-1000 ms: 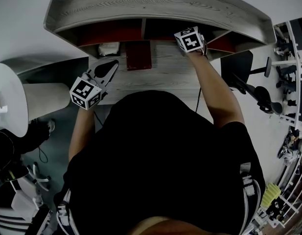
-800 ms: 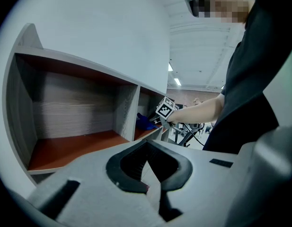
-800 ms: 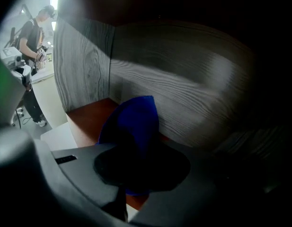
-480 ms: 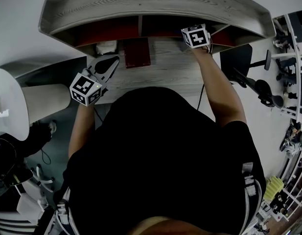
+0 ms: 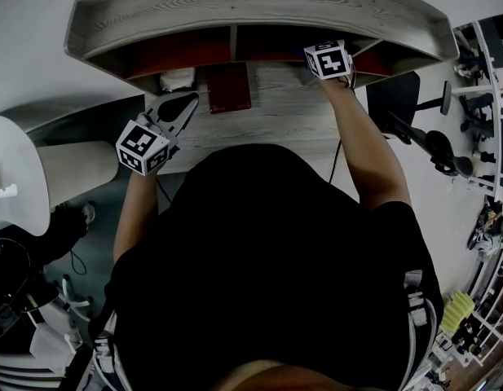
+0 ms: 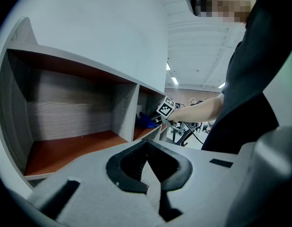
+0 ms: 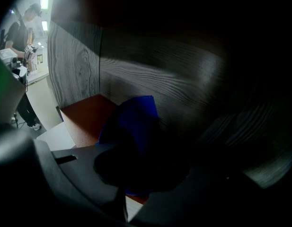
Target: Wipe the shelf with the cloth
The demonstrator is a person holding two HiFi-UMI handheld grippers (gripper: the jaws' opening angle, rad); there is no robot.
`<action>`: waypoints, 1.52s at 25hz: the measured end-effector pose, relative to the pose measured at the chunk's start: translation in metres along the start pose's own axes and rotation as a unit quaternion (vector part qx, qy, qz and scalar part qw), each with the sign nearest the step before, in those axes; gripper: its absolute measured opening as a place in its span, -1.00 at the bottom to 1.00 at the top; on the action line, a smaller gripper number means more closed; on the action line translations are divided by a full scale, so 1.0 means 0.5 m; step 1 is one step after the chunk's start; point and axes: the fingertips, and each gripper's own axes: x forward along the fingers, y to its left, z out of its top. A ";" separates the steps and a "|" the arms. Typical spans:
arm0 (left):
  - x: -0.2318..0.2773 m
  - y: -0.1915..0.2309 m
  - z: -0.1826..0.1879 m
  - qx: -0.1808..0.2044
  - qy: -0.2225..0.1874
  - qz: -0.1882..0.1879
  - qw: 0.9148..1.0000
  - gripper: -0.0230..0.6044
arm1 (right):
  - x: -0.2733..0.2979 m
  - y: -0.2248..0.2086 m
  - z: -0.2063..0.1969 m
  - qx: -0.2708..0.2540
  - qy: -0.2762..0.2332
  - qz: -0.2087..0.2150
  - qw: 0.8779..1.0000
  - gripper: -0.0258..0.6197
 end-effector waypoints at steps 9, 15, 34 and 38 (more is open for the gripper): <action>0.003 0.000 -0.001 -0.006 0.003 0.001 1.000 -0.87 | 0.000 -0.002 -0.002 0.005 -0.003 0.002 1.000 -0.71; 0.003 -0.002 -0.003 -0.007 0.002 0.003 1.000 -0.87 | 0.000 -0.001 -0.002 0.004 -0.006 0.003 1.000 -0.71; -0.025 0.000 -0.022 -0.015 0.008 0.024 1.000 -0.87 | 0.013 0.002 0.001 0.013 -0.013 0.004 1.000 -0.71; -0.040 -0.021 -0.023 -0.015 0.009 0.028 0.999 -0.87 | 0.011 0.006 0.000 0.021 -0.016 0.009 1.000 -0.71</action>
